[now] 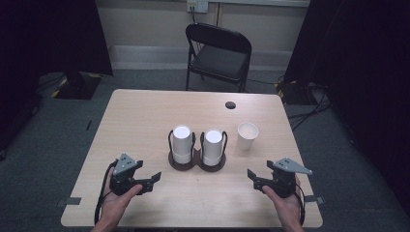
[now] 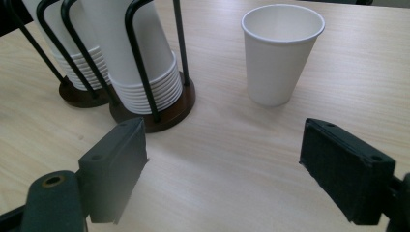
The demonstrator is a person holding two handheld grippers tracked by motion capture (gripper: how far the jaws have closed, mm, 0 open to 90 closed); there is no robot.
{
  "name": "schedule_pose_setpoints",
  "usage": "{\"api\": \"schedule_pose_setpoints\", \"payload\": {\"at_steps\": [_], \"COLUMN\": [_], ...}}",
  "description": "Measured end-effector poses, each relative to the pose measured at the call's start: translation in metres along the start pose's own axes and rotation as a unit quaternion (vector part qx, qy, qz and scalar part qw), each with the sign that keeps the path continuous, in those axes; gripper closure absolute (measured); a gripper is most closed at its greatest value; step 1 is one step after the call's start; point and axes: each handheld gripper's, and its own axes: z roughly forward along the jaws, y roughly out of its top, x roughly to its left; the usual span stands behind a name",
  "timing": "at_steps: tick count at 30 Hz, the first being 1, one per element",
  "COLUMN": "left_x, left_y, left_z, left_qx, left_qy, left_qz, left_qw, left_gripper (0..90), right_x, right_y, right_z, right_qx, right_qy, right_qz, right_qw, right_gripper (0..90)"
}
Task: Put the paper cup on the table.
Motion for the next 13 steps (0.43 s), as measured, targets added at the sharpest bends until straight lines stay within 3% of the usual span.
{"api": "schedule_pose_setpoints", "payload": {"at_steps": [4, 5, 8, 13], "left_x": [-0.001, -0.001, -0.003, -0.003], "left_y": [-0.001, -0.001, -0.002, -0.003], "left_z": [0.001, 0.002, 0.002, 0.005], "left_qx": [0.003, 0.004, 0.006, 0.012], "left_qy": [0.002, 0.002, 0.000, -0.005], "left_qz": [0.005, 0.004, 0.009, 0.007], "left_qw": [1.0000, 1.0000, 0.9999, 0.9999], "left_gripper": [18.4, 18.4, 17.5, 17.4], "right_x": [0.003, 0.002, 0.005, 0.006], "right_y": [-0.011, -0.014, -0.017, -0.019], "right_z": [-0.002, -0.001, 0.000, 0.002], "right_qx": [-0.011, -0.005, 0.002, 0.004], "right_qy": [-0.007, -0.001, -0.004, -0.004], "right_qz": [-0.002, 0.005, -0.009, -0.012], "right_qw": [0.9999, 1.0000, 1.0000, 0.9999], "right_gripper": [17.2, 17.2, 17.2, 17.0]}}
